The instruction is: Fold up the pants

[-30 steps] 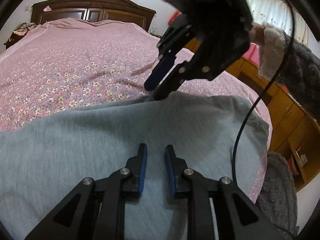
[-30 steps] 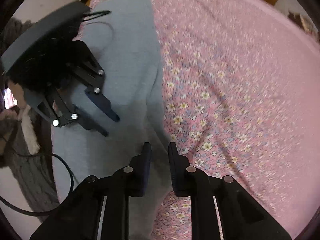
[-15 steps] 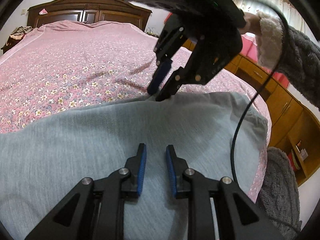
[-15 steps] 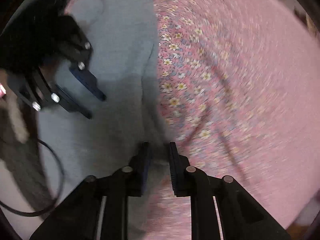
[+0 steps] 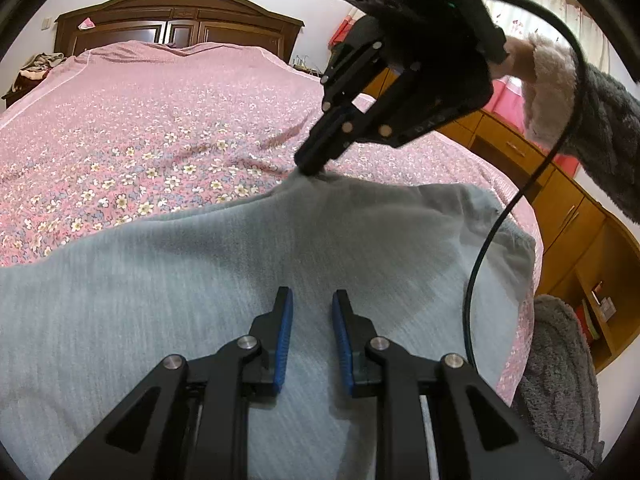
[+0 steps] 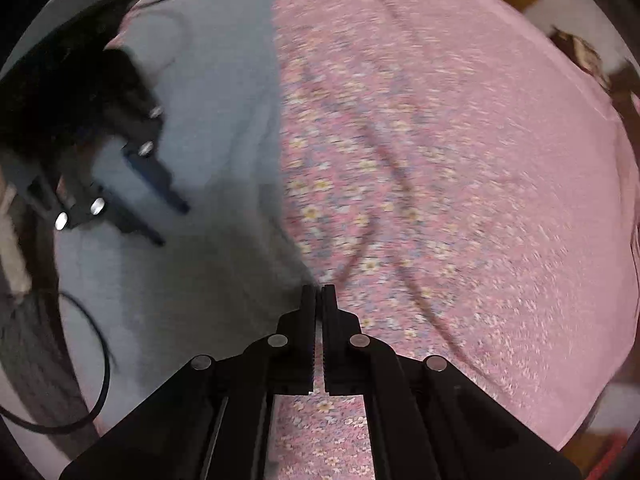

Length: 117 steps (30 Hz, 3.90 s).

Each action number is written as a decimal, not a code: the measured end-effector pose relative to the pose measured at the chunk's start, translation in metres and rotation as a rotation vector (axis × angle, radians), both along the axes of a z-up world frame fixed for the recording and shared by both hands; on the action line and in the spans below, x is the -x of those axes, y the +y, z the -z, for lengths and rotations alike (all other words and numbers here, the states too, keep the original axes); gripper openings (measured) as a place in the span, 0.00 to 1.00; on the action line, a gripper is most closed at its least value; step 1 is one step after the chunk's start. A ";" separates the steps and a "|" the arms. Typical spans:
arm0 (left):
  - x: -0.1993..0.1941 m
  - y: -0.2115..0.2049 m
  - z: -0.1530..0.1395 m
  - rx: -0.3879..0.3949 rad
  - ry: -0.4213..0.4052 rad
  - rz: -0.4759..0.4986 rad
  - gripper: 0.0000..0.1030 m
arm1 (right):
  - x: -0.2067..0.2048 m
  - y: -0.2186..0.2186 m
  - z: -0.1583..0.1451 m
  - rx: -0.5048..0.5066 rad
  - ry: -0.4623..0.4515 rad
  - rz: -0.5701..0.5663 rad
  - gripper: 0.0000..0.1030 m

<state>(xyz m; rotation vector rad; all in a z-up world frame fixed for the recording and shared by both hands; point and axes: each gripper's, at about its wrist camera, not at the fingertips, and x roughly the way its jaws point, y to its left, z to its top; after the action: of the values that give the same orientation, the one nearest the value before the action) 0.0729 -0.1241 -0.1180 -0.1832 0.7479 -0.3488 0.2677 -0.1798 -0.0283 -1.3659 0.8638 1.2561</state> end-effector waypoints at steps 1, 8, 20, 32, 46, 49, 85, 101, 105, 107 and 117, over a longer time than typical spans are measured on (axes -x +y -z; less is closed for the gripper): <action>0.000 -0.001 -0.001 -0.009 0.004 -0.001 0.21 | -0.004 -0.004 0.000 -0.024 -0.002 0.035 0.03; 0.005 0.036 -0.024 -0.106 -0.075 -0.221 0.63 | -0.024 -0.045 0.003 -0.145 0.020 0.171 0.03; -0.005 0.041 -0.023 -0.120 -0.016 -0.241 0.58 | -0.018 -0.084 -0.027 -0.405 0.028 0.458 0.10; -0.015 -0.025 -0.008 -0.246 -0.001 -0.165 0.58 | 0.038 -0.284 0.046 -0.942 0.313 1.488 0.00; 0.018 -0.049 -0.028 -0.167 -0.055 -0.042 0.48 | 0.154 -0.382 0.021 -1.263 0.315 1.699 0.10; 0.027 -0.063 -0.030 -0.164 -0.070 0.007 0.48 | 0.177 -0.409 0.027 -1.395 0.362 1.768 0.21; 0.057 -0.216 0.003 -0.469 -0.413 0.347 0.34 | 0.172 -0.442 0.041 -1.497 0.612 1.831 0.11; 0.084 -0.227 0.002 -0.472 -0.486 0.478 0.01 | 0.190 -0.425 0.026 -1.306 0.274 1.786 0.11; 0.083 -0.228 0.006 -0.514 -0.492 0.454 0.13 | 0.191 -0.422 0.021 -1.267 0.241 1.781 0.11; 0.083 -0.235 0.011 -0.562 -0.506 0.452 0.37 | 0.191 -0.425 0.023 -1.288 0.269 1.792 0.11; 0.073 -0.250 0.014 -0.576 -0.526 0.419 0.04 | 0.190 -0.423 0.024 -1.286 0.256 1.778 0.11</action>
<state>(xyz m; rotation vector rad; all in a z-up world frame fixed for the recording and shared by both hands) -0.0003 -0.3741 -0.1316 0.5998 0.3325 -0.5354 0.0777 -0.6031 -0.0524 0.6860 0.7387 0.2251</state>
